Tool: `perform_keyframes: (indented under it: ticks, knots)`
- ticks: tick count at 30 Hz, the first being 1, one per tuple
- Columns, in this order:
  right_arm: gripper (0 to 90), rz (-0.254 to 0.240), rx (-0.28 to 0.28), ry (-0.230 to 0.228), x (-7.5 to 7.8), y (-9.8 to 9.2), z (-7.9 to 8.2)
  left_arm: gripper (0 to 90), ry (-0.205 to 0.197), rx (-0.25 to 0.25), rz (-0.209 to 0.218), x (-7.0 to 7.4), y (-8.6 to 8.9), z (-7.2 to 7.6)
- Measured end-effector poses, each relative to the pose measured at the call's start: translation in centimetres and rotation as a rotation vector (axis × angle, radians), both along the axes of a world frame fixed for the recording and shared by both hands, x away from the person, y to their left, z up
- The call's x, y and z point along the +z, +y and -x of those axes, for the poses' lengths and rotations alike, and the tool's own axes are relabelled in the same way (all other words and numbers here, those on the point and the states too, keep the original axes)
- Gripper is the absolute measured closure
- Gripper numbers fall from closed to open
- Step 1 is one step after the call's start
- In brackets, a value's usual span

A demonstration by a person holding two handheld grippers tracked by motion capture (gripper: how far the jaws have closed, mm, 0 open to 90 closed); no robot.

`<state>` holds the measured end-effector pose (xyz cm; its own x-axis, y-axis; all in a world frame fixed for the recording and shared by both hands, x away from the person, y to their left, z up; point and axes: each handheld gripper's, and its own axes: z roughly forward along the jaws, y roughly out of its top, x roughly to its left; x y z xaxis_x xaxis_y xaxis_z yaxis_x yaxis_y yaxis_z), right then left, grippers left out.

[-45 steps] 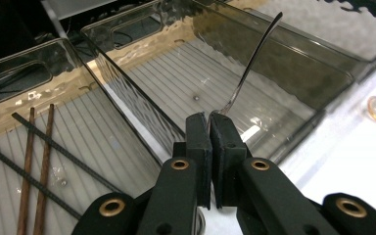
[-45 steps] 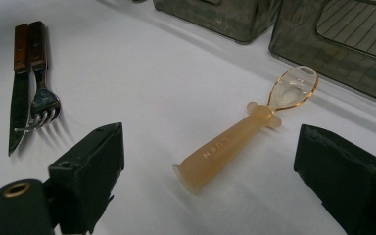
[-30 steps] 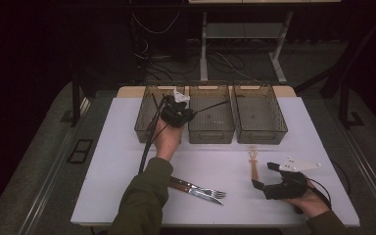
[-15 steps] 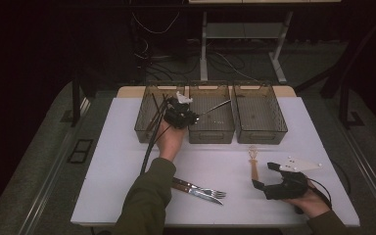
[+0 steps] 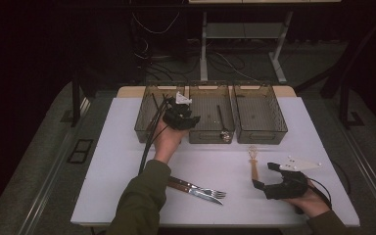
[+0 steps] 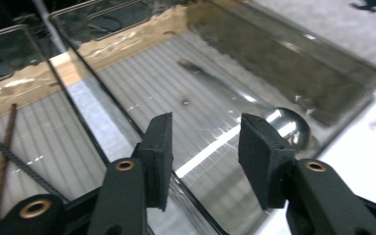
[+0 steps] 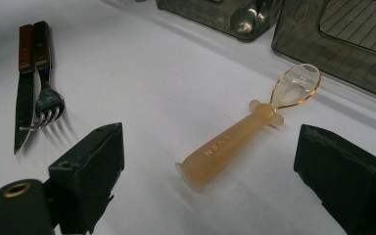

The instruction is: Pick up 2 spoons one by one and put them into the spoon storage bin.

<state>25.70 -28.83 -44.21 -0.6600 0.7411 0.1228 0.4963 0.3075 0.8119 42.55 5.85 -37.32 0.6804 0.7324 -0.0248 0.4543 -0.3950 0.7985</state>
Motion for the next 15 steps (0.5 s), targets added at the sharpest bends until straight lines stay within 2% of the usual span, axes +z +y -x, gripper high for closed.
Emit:
perform_keyframes:
  ticks: [9,15]
  knots:
    - [11.5,0.018,0.018,0.030,0.1,0.0,-0.1,40.3,0.014,-0.089,0.026,0.4,1.6,2.6]
    - [11.5,0.006,0.005,0.068,0.5,-0.1,-0.4,32.9,0.010,-0.123,0.081,0.4,3.0,5.1]
